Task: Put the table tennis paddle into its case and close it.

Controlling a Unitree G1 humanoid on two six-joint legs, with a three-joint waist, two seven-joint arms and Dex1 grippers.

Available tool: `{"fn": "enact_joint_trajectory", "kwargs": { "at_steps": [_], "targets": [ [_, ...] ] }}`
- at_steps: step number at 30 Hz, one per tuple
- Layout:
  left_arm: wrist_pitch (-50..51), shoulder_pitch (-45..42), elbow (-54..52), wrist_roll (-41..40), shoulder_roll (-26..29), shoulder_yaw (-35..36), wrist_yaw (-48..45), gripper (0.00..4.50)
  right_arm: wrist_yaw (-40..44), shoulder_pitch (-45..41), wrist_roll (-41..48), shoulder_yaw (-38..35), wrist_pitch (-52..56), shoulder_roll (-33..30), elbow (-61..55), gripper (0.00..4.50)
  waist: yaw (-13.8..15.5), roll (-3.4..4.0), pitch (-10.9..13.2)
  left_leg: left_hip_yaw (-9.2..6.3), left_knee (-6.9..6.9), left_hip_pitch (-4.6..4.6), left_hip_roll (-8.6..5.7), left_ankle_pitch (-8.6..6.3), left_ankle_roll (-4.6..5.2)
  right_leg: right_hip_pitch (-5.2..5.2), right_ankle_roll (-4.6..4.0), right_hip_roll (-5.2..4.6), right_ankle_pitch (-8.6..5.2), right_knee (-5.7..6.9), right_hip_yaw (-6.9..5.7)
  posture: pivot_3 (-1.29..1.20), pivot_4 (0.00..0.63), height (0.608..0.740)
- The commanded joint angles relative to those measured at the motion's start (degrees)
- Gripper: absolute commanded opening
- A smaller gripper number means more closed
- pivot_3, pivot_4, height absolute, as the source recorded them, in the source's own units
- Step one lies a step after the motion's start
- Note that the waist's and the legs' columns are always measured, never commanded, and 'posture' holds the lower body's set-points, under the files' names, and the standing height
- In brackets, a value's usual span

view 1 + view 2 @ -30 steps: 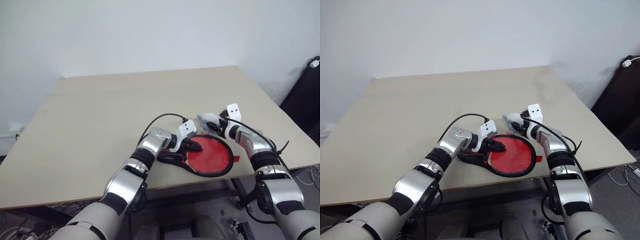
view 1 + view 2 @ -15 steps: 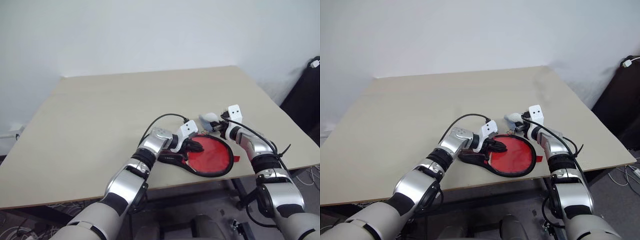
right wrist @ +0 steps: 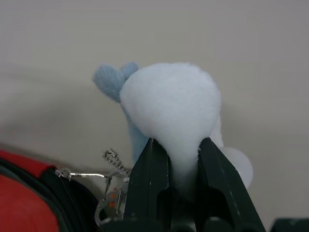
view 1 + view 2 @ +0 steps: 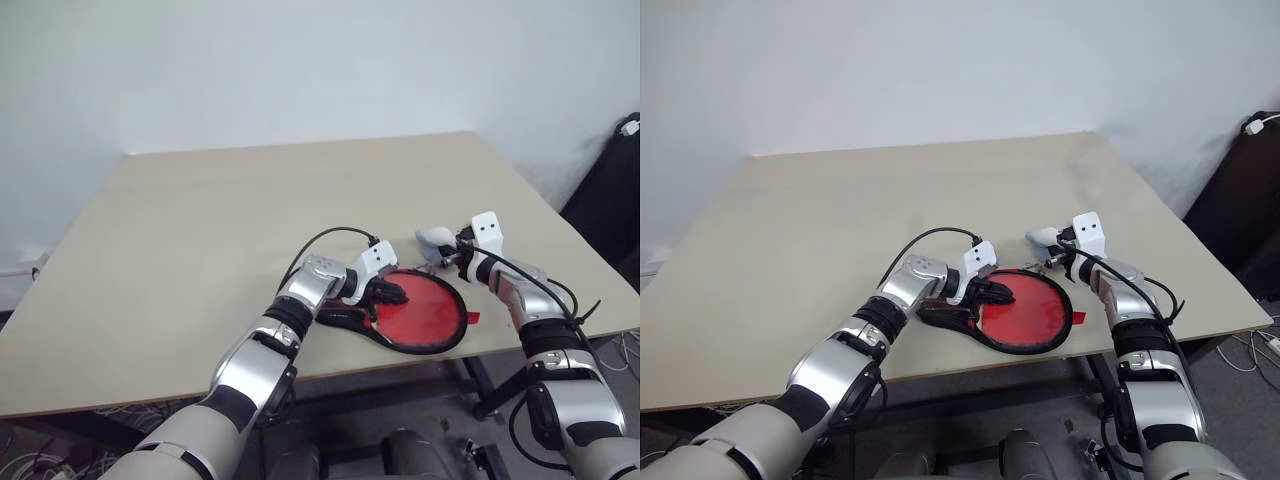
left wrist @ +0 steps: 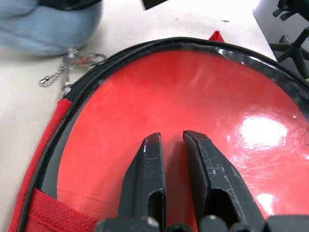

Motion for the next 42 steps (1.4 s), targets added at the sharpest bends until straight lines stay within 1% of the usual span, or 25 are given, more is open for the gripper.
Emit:
{"fn": "enact_joint_trajectory", "kwargs": {
  "at_steps": [1, 6, 16, 19, 27, 36, 42],
  "targets": [
    [0.76, 0.30, 1.93, 2.07, -0.29, -1.64, 0.55, 0.66, 0.76, 0.32, -0.88, 0.04, -0.15, -2.31, -4.54, 0.14, 0.07, 0.00, 0.00, -0.01, 0.00, 0.00, 0.00, 0.01, 0.01, 0.02, 0.00, 0.00, 0.00, 0.00, 0.00, 0.00, 0.000, 0.740],
    [0.73, 0.19, 2.24, 2.06, -0.43, -1.77, 0.93, 0.66, 1.86, 1.67, -2.01, 0.70, -0.75, -4.70, -6.47, 0.14, 0.11, -0.01, -0.01, 0.00, 0.03, -0.01, -0.04, 0.00, 0.02, 0.03, 0.01, -0.03, 0.00, -0.04, 0.00, 0.00, 0.000, 0.740],
    [0.18, -0.01, 3.07, 2.23, -0.41, -1.89, 1.35, 0.66, 1.59, 2.03, -4.58, 1.50, -3.59, -8.79, -6.03, 0.14, 0.23, -0.02, 0.00, 0.01, 0.07, -0.01, -0.04, 0.00, 0.02, 0.06, 0.03, -0.03, 0.01, -0.04, 0.00, 0.00, 0.000, 0.740],
    [0.03, -0.07, 3.28, 2.20, -0.43, -1.86, 1.43, 0.66, 2.31, 2.38, -4.63, 1.42, -3.65, -9.68, -6.59, 0.14, 0.26, -0.03, 0.00, 0.00, 0.08, -0.01, -0.06, 0.00, 0.03, 0.07, 0.03, -0.03, 0.01, -0.04, 0.00, 0.00, 0.000, 0.740],
    [-0.16, -0.22, 3.62, 2.18, -0.62, -1.76, 1.82, 0.66, 6.49, 5.22, -4.38, 2.10, -3.87, -14.51, -9.06, 0.14, 0.45, -0.04, 0.00, 0.00, 0.10, -0.03, -0.09, 0.00, 0.04, 0.08, 0.04, -0.07, 0.00, -0.06, 0.00, 0.00, 0.000, 0.740],
    [-0.33, -0.28, 3.98, 2.15, -0.80, -1.71, 2.12, 0.66, 7.12, 7.19, -5.15, 1.79, -3.70, -18.34, -10.59, 0.14, 0.62, -0.06, 0.01, 0.01, 0.11, -0.03, -0.10, 0.01, 0.06, 0.09, 0.05, -0.08, 0.01, -0.09, -0.01, 0.00, 0.000, 0.740],
    [-0.44, -0.45, 4.25, 2.17, -0.99, -1.64, 2.46, 0.66, 8.03, 9.02, -4.84, 1.30, -3.75, -20.49, -12.09, 0.14, 1.51, -0.07, 0.02, 0.03, 0.10, -0.04, -0.11, 0.01, 0.06, 0.07, 0.06, -0.08, 0.00, -0.09, 0.00, 0.00, 0.000, 0.740]
  ]
}}
